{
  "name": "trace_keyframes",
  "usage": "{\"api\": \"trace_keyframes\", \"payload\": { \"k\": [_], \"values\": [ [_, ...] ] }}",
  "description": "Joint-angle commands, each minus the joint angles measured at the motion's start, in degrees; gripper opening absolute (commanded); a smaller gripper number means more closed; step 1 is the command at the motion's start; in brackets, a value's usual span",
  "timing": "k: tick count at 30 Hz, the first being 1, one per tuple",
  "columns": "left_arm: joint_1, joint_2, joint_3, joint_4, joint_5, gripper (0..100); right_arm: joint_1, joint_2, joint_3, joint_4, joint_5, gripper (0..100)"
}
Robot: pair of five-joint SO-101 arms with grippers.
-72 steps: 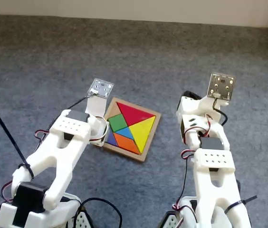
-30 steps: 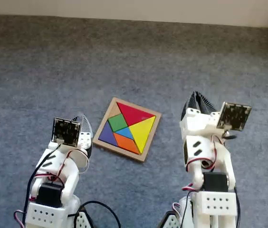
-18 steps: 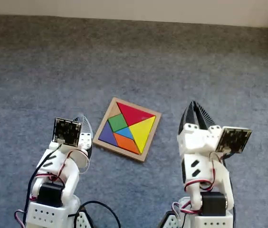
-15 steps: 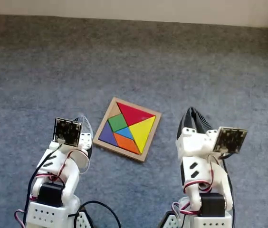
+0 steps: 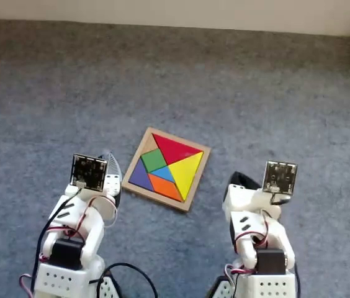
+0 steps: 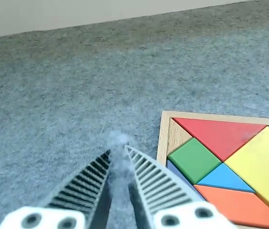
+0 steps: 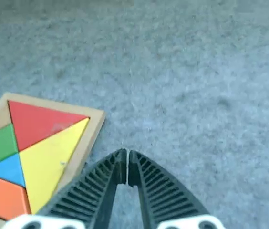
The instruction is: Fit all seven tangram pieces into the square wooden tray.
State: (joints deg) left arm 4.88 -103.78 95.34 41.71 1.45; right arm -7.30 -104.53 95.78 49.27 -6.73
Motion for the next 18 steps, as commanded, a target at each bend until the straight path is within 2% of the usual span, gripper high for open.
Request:
{"api": "trace_keyframes", "payload": {
  "k": [1,11,18],
  "values": [
    [-0.92,-0.66,0.04,-1.14,-0.7,2,0.04,-0.66,8.84,3.56,0.7,2.8],
    [-0.92,-0.31,1.8,-0.7,-0.7,2,-0.13,-0.66,8.75,17.71,0.44,2.8],
    [-4.09,-0.22,1.8,11.69,-0.7,2,0.04,-0.66,8.75,22.37,0.7,2.7]
  ]
}}
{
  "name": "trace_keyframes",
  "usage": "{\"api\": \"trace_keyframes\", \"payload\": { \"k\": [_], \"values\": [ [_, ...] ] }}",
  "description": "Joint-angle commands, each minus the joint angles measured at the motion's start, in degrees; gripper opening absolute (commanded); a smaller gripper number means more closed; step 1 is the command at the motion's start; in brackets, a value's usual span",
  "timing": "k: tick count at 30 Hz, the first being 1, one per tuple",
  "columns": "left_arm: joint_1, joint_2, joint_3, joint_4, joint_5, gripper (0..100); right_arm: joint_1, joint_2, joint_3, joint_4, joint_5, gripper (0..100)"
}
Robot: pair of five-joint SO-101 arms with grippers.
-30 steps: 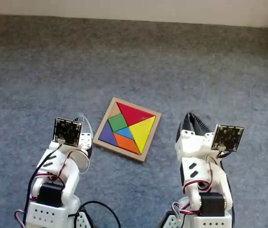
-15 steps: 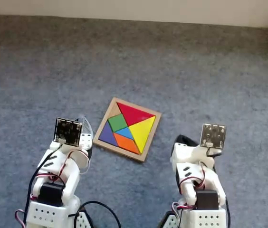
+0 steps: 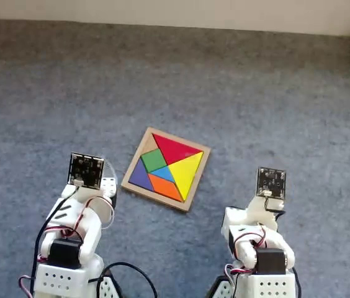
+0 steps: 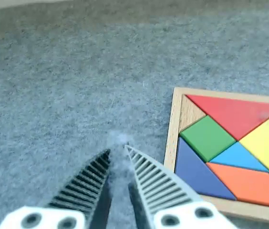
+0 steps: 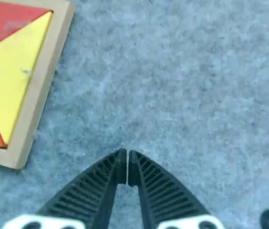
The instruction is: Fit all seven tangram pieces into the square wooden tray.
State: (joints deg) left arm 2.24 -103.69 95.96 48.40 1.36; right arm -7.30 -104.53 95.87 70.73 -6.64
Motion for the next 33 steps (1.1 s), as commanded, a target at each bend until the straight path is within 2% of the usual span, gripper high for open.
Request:
{"api": "trace_keyframes", "payload": {
  "k": [1,6,11,15,18,33],
  "values": [
    [-1.71,-0.31,1.19,7.82,-0.62,2,0.04,-0.66,8.66,0.92,0.62,2.7],
    [-1.8,-0.57,1.19,21.01,-0.53,2,-0.04,-0.66,8.66,0.92,0.62,2.7],
    [-5.41,-0.57,1.19,26.9,-0.53,2,-0.04,-0.66,8.66,0.92,0.62,2.7],
    [-11.21,-0.57,1.19,27.16,-0.53,2,-0.04,-0.66,8.66,0.92,0.62,2.7],
    [-13.05,-0.57,1.19,27.43,-0.35,2,-0.04,-0.66,8.66,0.92,0.62,2.7],
    [-12.88,-0.66,1.19,27.43,-0.18,2,-0.04,-0.66,8.66,0.92,0.62,2.7]
  ]
}}
